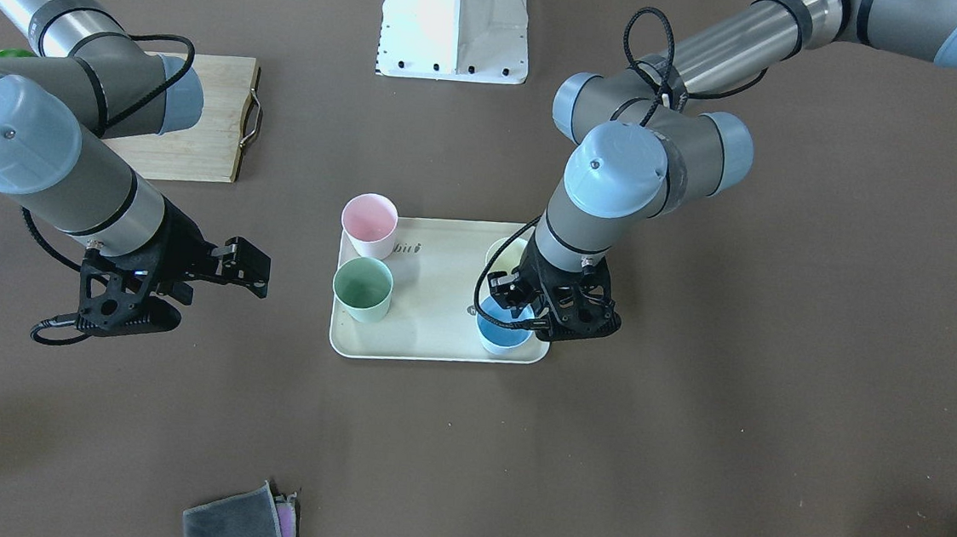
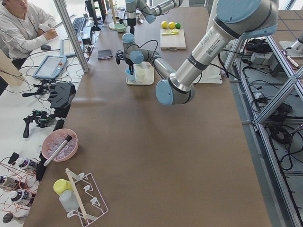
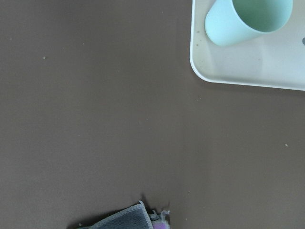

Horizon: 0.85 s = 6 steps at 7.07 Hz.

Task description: Place all cups on tray

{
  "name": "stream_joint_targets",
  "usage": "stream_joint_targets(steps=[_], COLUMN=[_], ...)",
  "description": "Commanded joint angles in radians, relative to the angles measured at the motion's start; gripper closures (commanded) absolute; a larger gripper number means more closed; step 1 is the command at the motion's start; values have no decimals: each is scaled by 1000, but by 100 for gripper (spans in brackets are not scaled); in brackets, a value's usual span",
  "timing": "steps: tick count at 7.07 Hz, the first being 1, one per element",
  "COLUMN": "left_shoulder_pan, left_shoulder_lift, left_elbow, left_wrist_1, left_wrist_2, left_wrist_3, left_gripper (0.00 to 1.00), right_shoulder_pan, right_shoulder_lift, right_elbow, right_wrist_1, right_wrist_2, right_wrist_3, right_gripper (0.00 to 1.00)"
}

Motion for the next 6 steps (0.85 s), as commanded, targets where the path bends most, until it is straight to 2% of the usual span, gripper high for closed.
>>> stream_joint_targets(steps=[1, 2, 3, 4, 6], left_shoulder_pan=[-55, -105, -141, -185, -321], left_shoulder_lift=[-3, 14, 87, 200, 378], left_elbow=[-6, -17, -94, -210, -357], left_wrist_1=[0, 9, 50, 123, 271], left_wrist_2=[-10, -76, -96, -96, -96], left_wrist_3=[8, 77, 155, 329, 766], left_gripper=[2, 2, 2, 2, 2], right_shoulder_pan=[8, 29, 63, 101, 239], right_shoulder_lift=[2, -4, -27, -73, -115], right_elbow=[10, 11, 15, 15, 8], right_wrist_1=[-15, -15, -15, -18, -190], right_wrist_2=[2, 0, 0, 0, -11], right_wrist_3=[0, 0, -21, -132, -504], right_gripper=[0, 0, 0, 0, 0])
